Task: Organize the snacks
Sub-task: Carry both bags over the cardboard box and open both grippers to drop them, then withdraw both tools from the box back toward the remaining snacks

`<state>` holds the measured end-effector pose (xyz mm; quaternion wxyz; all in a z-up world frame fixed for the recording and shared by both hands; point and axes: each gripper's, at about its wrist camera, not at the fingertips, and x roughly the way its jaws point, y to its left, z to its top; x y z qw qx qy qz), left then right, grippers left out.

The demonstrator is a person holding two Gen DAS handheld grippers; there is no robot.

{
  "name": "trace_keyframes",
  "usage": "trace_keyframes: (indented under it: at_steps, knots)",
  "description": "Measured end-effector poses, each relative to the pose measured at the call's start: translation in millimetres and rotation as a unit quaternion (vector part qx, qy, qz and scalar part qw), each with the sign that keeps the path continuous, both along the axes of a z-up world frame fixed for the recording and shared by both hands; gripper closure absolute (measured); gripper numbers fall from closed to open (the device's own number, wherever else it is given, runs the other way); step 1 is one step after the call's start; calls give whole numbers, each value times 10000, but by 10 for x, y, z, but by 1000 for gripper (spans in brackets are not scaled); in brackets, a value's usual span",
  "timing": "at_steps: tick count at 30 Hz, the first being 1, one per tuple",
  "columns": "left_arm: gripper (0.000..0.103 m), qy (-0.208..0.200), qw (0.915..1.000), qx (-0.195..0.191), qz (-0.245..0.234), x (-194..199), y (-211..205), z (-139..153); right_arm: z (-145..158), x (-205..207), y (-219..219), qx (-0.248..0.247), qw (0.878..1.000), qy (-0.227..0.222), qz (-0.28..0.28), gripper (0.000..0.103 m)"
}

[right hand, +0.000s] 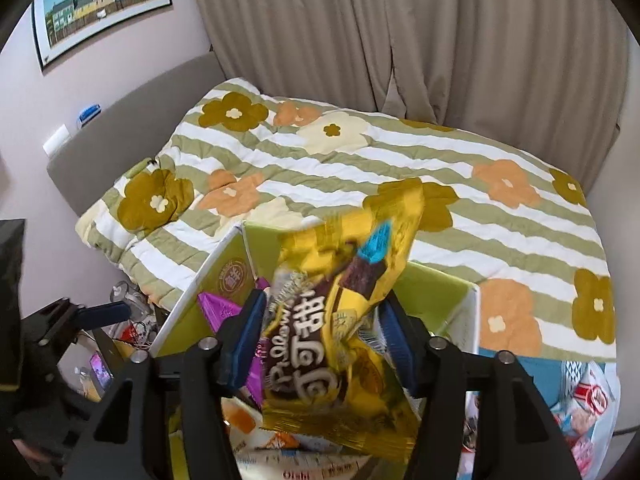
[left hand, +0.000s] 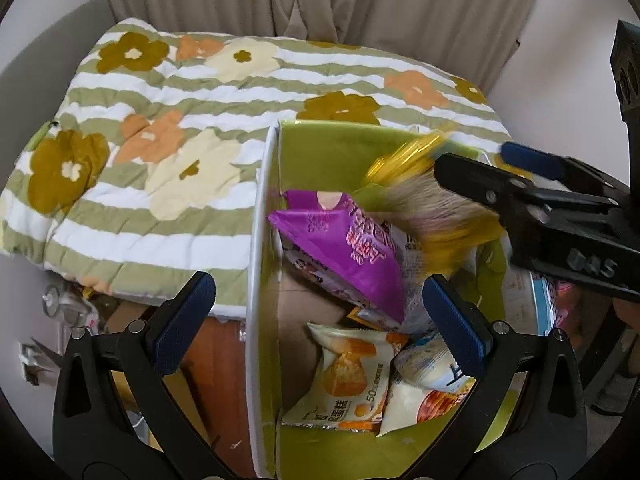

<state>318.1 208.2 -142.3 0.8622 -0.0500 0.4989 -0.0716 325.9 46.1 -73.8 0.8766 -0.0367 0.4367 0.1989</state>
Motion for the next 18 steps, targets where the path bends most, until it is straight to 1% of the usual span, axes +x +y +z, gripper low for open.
trace_keyframes:
  at_steps: [1, 2, 6, 9, 13, 18]
  knots:
    - [0, 27, 10000, 10, -6, -19, -2, -26, -15, -10, 6, 2, 10000, -7, -20, 9]
    - [0, 63, 10000, 19, -8, -38, -3, -56, -16, -43, -1, 36, 10000, -55, -25, 3]
    - [0, 188, 9998, -66, -9, -101, 4, -151, -30, -192, -35, 47, 9999, -153, 35, 2]
    - [0, 158, 9999, -42, -49, -142, -11, -139, -29, -271, -52, -6, 9998, -183, 26, 2]
    - [0, -36, 9999, 61, -76, -239, -62, 16, 56, -359, -93, 99, 9996, -243, -36, 2]
    - [0, -324, 9994, 112, 2, -418, -151, 289, 280, -577, -186, 141, 9987, -491, -46, 2]
